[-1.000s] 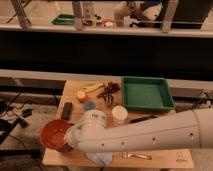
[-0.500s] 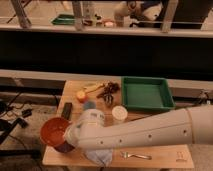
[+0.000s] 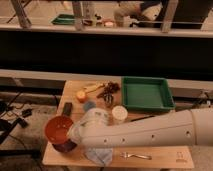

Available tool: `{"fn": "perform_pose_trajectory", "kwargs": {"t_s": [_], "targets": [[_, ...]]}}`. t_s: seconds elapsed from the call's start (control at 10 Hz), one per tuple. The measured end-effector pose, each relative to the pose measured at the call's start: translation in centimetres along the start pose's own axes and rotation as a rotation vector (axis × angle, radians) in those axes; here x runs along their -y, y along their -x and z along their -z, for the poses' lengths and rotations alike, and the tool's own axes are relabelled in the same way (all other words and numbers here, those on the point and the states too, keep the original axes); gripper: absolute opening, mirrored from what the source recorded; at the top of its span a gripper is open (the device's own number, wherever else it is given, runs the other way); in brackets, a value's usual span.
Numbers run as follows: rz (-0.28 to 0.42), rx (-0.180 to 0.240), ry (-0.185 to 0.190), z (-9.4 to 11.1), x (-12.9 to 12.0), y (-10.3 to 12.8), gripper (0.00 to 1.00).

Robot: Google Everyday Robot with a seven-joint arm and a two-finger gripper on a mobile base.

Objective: Stack bowls on top of each other

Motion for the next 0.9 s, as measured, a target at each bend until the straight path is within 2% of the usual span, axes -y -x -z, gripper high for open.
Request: {"fn": "perform_pose_trajectory", "kwargs": {"t_s": [0.9], "targets": [[-0.003, 0.002, 0.014, -0.68, -0.03, 0.06, 0.0]]}}
